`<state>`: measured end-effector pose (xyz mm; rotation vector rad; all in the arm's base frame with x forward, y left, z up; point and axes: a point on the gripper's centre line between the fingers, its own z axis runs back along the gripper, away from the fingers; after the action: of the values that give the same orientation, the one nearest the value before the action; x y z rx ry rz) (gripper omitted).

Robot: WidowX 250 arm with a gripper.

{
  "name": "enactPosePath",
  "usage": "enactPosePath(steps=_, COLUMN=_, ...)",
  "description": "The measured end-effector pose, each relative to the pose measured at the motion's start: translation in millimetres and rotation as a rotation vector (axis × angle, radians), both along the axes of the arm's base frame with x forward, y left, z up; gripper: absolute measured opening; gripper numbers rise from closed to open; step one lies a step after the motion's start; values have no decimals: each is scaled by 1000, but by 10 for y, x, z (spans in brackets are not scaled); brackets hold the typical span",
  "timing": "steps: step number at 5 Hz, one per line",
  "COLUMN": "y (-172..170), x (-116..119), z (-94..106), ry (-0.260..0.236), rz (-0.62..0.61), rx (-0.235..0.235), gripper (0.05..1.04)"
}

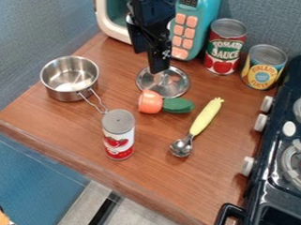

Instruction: Cover the silver pot

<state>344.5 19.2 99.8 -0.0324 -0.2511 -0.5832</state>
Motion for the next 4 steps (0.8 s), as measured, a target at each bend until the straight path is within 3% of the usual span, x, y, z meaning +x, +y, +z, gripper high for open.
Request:
enactPosePath(steps=1, y=3, x=-6, z=-111, ry=33, rz=8, rx=-3, gripper=1000)
enactPosePath(steps=3, y=90, x=365, z=-350, ry=43, rz=107, rx=22, gripper=1000)
enactPosePath(steps=4, y=105, x=573, z=-589, ry=88, rz=130, rx=14, gripper=1000)
